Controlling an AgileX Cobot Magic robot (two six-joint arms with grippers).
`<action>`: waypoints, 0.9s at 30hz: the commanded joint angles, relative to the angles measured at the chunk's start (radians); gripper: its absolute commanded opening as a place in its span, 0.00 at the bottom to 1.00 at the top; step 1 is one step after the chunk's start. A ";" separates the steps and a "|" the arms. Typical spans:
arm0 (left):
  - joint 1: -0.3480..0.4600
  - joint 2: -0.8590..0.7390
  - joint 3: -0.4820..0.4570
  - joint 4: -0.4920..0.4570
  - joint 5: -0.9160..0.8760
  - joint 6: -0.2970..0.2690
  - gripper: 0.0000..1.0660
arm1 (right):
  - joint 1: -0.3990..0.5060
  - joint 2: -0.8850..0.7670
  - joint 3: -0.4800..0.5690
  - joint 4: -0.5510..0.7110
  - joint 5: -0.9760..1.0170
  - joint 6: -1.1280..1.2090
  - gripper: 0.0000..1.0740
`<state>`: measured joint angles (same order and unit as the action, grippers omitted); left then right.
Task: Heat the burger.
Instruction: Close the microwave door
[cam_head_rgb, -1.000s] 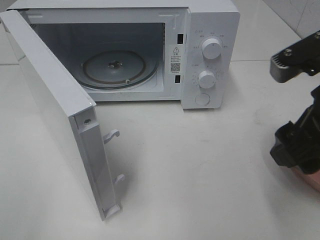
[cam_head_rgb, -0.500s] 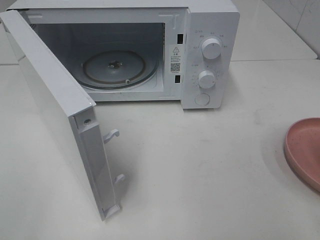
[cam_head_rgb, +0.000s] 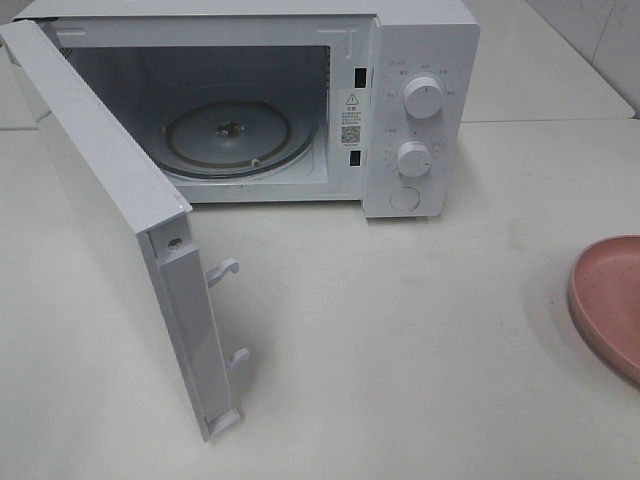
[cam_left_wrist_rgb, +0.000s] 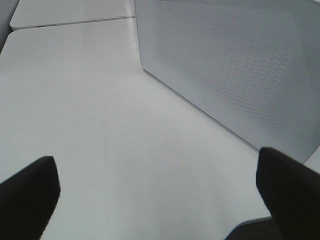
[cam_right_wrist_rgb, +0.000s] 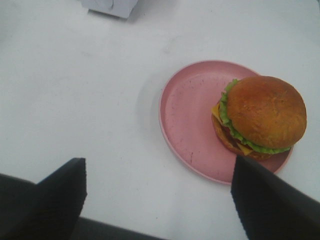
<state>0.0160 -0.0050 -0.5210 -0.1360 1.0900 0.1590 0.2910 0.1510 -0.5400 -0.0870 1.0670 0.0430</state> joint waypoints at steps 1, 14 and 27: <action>0.004 -0.006 0.001 -0.007 -0.012 -0.006 0.94 | -0.035 -0.049 0.004 0.013 -0.015 -0.020 0.71; 0.004 -0.006 0.001 -0.007 -0.012 -0.006 0.94 | -0.153 -0.186 0.038 0.027 -0.074 -0.017 0.70; 0.004 -0.006 0.001 -0.007 -0.012 -0.006 0.94 | -0.153 -0.186 0.038 0.027 -0.074 -0.017 0.70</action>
<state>0.0160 -0.0050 -0.5210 -0.1360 1.0900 0.1590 0.1420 -0.0040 -0.5060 -0.0590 1.0060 0.0340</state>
